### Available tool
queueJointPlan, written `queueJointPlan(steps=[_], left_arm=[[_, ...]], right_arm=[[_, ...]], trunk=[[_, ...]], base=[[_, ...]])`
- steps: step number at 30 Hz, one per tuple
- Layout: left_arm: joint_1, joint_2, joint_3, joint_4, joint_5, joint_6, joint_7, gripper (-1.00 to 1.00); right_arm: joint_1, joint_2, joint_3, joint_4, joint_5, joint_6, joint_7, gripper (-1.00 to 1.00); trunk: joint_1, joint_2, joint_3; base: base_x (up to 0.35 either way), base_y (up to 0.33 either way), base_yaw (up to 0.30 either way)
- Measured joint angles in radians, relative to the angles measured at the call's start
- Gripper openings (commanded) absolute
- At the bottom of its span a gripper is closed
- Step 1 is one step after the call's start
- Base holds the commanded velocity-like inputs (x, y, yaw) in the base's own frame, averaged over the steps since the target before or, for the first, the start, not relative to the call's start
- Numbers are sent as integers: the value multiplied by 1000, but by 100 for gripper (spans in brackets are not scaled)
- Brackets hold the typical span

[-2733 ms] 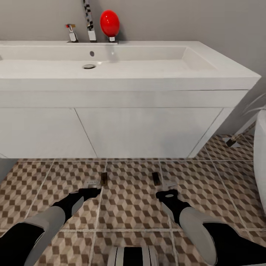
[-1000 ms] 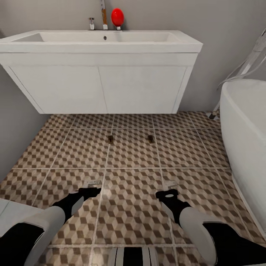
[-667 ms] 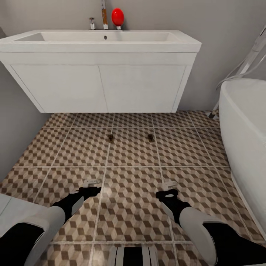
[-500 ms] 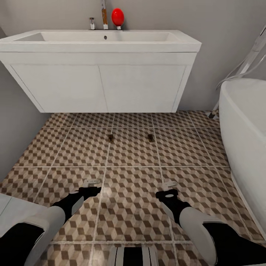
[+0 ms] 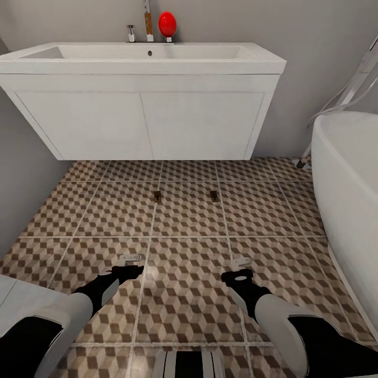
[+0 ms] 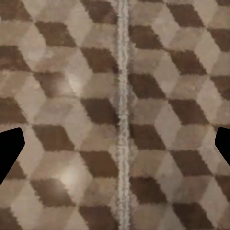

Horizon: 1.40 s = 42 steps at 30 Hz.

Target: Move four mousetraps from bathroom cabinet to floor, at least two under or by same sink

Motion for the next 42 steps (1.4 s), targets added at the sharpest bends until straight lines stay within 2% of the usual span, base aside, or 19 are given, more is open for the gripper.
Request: queueJointPlan(steps=[42], left_arm=[[0,-7,-2,0,-2,1,0,100]], right_arm=[[0,0,1,0,1,4,0,100]], trunk=[[0,0,0]], base=[[0,0,0]])
